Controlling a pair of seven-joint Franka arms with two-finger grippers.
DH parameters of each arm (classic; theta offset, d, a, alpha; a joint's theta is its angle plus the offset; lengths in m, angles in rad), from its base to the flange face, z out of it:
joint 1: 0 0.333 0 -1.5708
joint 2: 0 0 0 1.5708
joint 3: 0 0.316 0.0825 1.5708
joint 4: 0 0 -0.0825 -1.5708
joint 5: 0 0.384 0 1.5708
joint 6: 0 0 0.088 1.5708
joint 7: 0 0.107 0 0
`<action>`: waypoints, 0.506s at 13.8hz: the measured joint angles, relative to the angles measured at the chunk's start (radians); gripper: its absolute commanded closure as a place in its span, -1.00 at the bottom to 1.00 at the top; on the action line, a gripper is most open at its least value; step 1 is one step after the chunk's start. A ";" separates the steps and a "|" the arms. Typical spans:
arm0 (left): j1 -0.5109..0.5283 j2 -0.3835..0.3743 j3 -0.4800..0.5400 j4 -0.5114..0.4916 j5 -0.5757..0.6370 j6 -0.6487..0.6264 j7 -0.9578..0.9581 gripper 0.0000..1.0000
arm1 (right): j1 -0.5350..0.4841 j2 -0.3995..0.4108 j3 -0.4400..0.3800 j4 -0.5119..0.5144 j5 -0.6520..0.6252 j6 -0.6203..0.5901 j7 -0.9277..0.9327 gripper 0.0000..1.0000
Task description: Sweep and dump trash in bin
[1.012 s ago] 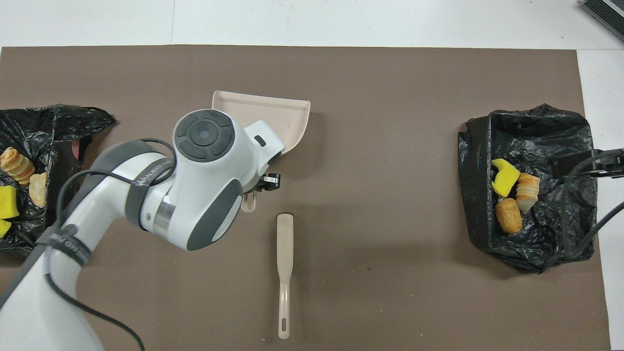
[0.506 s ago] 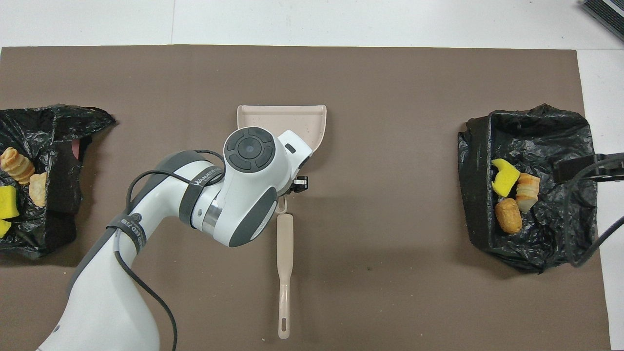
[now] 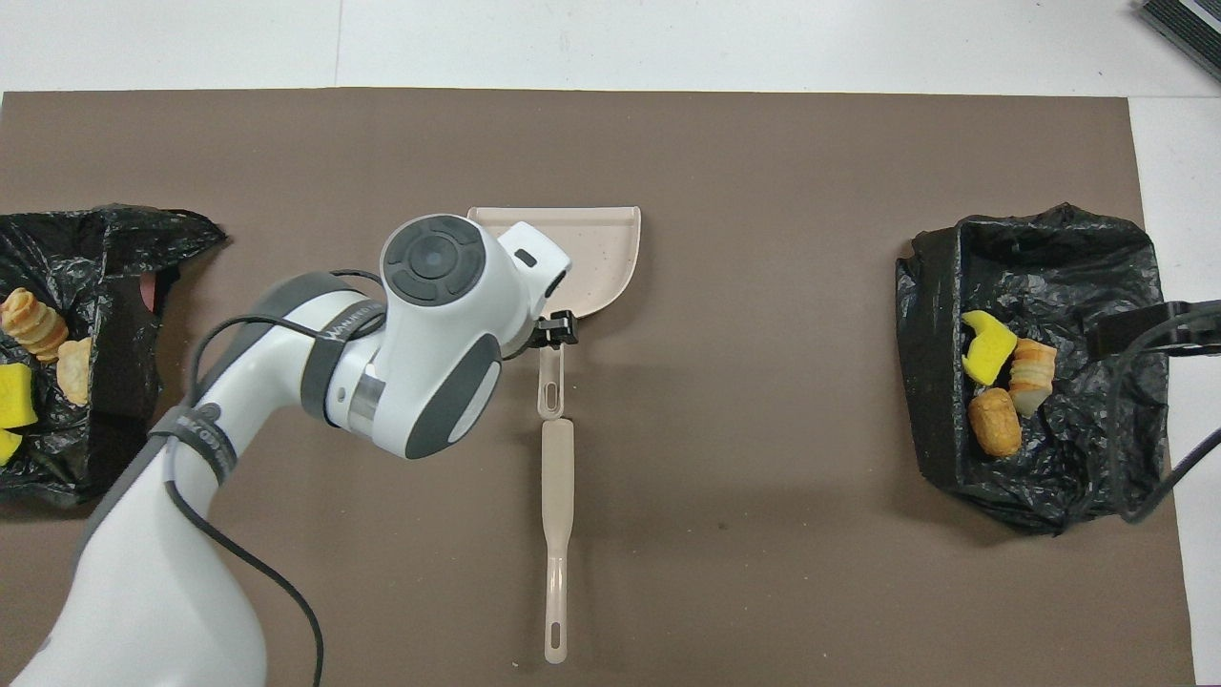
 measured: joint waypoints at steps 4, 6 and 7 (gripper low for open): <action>0.136 -0.038 0.005 0.073 0.000 -0.092 0.042 -1.00 | 0.000 0.000 0.000 0.000 0.000 0.000 0.000 -1.00; 0.207 -0.039 0.005 0.104 0.000 -0.146 0.120 -1.00 | 0.000 0.000 0.000 0.000 0.000 0.000 0.000 -1.00; 0.245 -0.039 0.005 0.113 0.000 -0.165 0.163 -1.00 | 0.000 0.000 0.000 0.000 0.000 0.000 0.000 -1.00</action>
